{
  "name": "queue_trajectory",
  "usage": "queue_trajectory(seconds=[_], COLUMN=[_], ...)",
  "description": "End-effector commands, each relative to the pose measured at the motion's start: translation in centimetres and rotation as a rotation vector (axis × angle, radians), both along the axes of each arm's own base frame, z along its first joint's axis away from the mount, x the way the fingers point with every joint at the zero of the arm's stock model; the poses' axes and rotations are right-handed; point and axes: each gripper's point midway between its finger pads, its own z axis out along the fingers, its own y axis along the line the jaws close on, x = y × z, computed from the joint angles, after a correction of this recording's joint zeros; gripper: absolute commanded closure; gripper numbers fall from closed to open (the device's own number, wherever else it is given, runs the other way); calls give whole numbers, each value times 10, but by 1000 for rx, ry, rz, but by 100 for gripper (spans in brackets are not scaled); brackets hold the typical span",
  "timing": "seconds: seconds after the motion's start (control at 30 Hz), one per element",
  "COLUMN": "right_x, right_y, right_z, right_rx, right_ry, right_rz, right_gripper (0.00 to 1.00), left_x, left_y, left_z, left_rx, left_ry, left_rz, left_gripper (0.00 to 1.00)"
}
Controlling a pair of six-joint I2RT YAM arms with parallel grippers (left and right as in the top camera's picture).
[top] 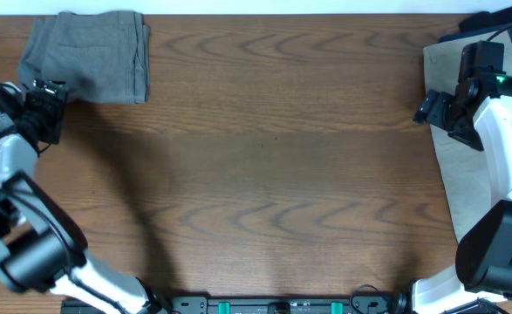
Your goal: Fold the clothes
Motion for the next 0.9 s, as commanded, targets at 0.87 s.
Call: queue_trajectory(seconds=[0.87], right_x=[1], right_y=[-4], right_z=[9], right_rx=[-17], right_ry=[-22], right_rz=[-8], right_gripper=[1], left_x=[-203], left_y=[-261], left_z=[81], left_rx=[126], left_ry=[237], left_rz=[-880], left_gripper=[2])
